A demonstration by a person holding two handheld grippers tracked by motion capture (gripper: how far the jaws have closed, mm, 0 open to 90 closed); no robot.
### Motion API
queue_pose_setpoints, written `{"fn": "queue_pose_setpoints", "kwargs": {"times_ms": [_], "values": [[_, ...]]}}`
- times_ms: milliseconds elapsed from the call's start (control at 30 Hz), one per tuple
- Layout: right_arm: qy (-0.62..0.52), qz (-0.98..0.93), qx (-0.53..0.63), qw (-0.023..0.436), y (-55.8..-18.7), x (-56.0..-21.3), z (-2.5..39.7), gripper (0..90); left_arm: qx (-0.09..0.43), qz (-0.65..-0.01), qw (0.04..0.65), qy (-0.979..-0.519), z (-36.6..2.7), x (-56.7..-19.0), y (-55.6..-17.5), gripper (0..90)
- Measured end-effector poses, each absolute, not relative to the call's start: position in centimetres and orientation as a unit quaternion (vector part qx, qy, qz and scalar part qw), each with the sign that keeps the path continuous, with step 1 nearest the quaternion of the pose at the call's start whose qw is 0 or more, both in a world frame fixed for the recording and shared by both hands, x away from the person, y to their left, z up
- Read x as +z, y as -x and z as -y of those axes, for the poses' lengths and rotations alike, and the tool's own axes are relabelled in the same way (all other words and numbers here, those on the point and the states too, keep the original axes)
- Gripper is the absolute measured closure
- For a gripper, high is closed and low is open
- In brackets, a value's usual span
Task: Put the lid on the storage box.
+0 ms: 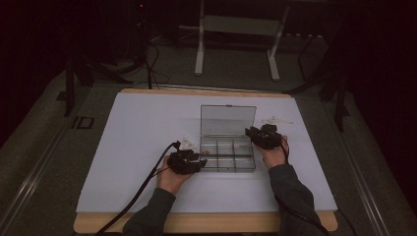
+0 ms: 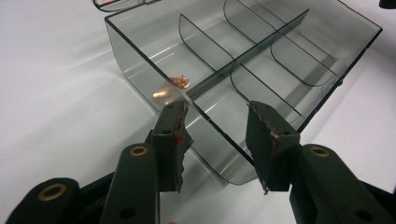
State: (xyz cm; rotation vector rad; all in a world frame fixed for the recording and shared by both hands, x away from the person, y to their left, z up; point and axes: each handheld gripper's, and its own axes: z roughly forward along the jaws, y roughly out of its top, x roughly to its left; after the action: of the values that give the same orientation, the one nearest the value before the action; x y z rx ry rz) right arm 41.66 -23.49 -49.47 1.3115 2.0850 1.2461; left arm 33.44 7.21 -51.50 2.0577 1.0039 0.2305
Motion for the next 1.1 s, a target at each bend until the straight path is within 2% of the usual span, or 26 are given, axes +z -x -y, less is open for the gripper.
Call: {"fn": "queue_pose_setpoints", "kwargs": {"times_ms": [933,1100], "values": [[-0.430,-0.760,0.425,0.239,-39.7,-49.5,23.7,73.5,0.091,-0.409,0.407,-0.812,-7.0,-51.5,-33.2,61.2],[-0.433,-0.755,0.435,0.231,-39.5,-49.4,24.2,75.5,0.087,-0.406,0.409,-0.813,-7.1,-51.4,-33.3,61.3]]}}
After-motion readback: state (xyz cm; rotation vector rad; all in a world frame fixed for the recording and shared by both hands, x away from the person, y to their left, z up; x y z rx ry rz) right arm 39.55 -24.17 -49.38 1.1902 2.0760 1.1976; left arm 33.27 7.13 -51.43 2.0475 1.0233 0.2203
